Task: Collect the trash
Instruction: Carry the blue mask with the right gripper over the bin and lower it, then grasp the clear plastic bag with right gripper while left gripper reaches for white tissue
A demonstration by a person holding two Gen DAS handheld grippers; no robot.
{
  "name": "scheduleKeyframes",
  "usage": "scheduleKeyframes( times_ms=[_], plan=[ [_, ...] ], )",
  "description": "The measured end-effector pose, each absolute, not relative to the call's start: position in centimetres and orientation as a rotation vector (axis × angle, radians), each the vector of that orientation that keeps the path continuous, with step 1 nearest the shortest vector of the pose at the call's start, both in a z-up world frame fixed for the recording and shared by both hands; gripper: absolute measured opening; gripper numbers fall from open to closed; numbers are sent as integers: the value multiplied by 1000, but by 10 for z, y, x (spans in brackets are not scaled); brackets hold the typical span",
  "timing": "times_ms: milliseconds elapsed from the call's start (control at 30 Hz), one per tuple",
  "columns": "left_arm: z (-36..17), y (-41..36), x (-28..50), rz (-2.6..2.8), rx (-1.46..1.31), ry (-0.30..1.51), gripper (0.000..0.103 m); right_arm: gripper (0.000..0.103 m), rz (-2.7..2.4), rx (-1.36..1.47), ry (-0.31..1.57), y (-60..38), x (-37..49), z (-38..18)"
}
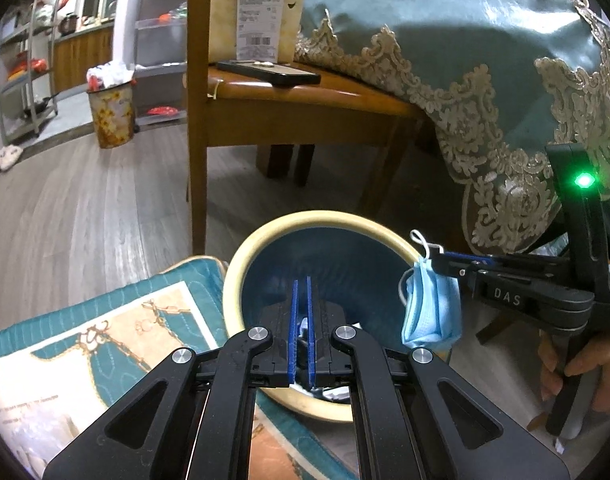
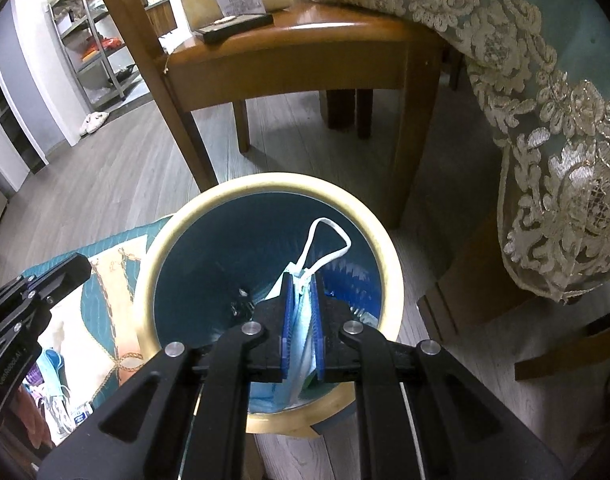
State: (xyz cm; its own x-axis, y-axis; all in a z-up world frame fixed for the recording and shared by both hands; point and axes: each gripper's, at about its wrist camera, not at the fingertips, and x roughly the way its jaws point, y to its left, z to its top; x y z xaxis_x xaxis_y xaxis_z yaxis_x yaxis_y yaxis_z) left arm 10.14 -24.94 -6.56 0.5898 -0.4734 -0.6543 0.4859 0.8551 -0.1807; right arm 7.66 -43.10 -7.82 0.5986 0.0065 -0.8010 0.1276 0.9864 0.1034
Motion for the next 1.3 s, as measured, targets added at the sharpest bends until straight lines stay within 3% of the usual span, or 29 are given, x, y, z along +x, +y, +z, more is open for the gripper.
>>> scheduleKeyframes(
  times_ms=[133,333,400,500,567,667,833,1300],
  plan=[
    [-63,-247,100,-557,21,750,4,31,-76,161,908,-432,77,-74],
    [-56,-241,95,-540,33,740,6,49,-82,183,889,-431,76,-67],
    [-52,-235,92,-524,41,735,15,50,-81,188,877,-427,77,-64],
    [-45,-221,87,-495,43,720,32,62,-73,190,861,-418,76,-58],
    [-40,-212,83,-470,39,710,56,69,-62,197,853,-411,77,-54],
    [-31,-191,77,-411,35,689,76,85,-36,201,836,-395,77,-47],
    [-18,-153,66,-314,29,671,88,93,17,190,812,-363,77,-37],
    [-9,-16,18,-80,51,675,88,96,185,148,839,-238,81,-35]
  ],
)
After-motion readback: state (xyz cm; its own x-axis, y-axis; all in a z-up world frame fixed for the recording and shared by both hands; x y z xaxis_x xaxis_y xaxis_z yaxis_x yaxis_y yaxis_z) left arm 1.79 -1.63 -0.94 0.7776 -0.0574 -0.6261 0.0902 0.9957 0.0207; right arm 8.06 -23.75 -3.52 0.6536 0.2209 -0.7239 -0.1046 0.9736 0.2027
